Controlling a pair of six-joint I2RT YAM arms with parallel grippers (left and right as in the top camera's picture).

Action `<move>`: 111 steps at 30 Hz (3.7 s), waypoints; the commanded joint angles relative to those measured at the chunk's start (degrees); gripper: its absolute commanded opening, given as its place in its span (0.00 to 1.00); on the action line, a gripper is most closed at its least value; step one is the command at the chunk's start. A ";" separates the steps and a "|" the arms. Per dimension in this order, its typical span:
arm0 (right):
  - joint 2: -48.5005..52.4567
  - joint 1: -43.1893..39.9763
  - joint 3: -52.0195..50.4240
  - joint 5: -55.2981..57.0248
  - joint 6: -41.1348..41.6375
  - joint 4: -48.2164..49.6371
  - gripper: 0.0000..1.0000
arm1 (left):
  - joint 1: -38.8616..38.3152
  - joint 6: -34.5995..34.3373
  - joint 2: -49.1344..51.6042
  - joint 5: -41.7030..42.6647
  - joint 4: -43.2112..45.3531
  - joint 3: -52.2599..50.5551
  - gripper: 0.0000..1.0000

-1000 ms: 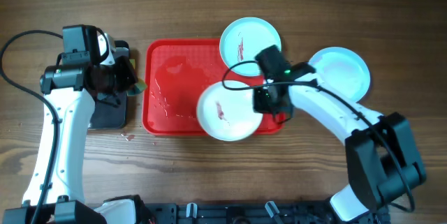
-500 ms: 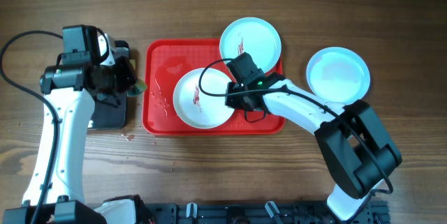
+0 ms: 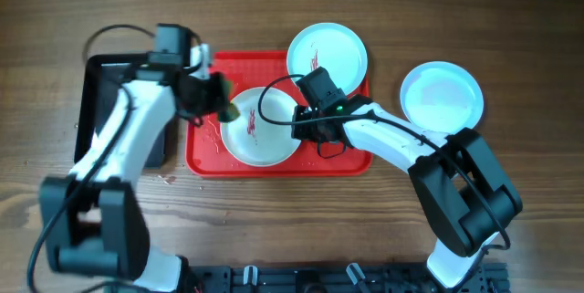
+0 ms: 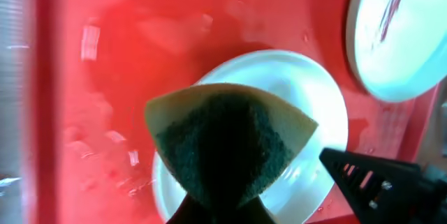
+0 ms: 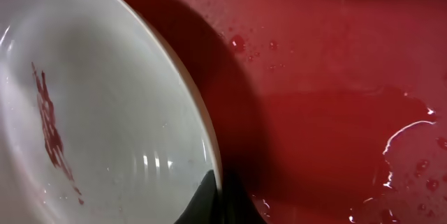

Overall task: Clean dirty plates on tray and stack at the side
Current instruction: 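Scrub the bottom plate with the sponge while the right gripper holds it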

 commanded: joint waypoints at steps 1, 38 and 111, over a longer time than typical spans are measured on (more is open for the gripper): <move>1.33 -0.13 -0.20 -1.60 -1.99 -0.20 0.04 | -3.32 8.85 5.73 0.85 3.48 0.96 0.04; 1.88 -0.13 -0.20 -4.42 -2.60 2.54 0.04 | -9.40 16.26 13.35 19.50 -0.55 -2.78 0.04; 1.99 -5.92 -0.59 -14.64 -5.75 2.73 0.04 | -15.74 -2.86 13.38 17.40 10.10 -8.39 0.04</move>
